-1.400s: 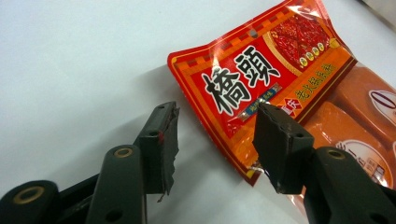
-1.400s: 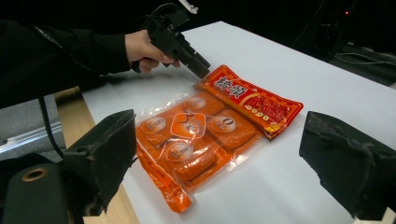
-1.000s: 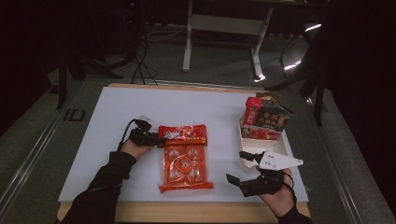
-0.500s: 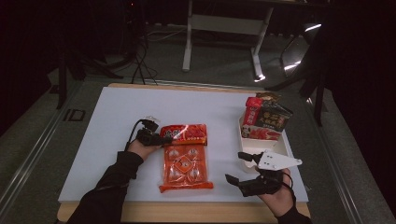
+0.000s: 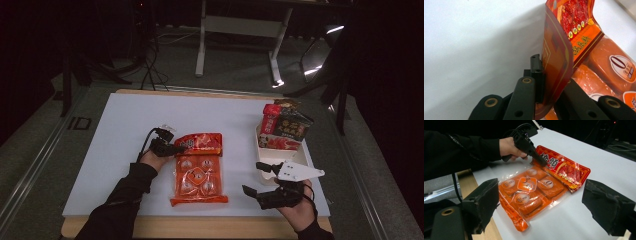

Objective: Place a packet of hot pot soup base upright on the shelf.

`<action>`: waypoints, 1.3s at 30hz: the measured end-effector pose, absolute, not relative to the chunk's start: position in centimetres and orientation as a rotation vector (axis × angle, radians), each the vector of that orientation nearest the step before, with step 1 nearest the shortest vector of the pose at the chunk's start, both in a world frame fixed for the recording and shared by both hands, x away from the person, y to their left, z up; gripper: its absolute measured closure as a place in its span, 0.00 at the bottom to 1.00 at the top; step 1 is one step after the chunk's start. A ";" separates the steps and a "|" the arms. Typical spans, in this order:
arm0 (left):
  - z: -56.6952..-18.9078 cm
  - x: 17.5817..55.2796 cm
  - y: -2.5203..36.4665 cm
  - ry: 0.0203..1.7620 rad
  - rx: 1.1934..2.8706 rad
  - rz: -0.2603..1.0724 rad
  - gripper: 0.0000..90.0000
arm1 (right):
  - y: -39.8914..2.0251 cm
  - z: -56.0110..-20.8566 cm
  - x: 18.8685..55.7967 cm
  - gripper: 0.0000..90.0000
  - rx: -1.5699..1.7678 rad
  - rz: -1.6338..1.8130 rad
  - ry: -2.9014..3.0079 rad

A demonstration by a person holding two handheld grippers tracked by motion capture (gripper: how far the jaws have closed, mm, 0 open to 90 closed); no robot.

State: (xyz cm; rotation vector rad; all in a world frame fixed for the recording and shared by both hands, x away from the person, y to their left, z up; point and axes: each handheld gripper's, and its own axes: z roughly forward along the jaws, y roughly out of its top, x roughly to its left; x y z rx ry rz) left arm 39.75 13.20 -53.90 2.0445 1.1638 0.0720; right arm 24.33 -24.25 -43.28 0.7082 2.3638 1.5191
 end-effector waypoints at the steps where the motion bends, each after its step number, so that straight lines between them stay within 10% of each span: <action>1: -53.9 39.8 13.2 1.164 2.044 0.072 0.99 | -24.3 -43.3 24.3 0.16 0.708 1.519 2.364; 39: -46.9 36.3 12.8 0.985 1.951 0.158 1.00 | -24.5 -43.3 24.8 0.12 0.783 1.462 2.308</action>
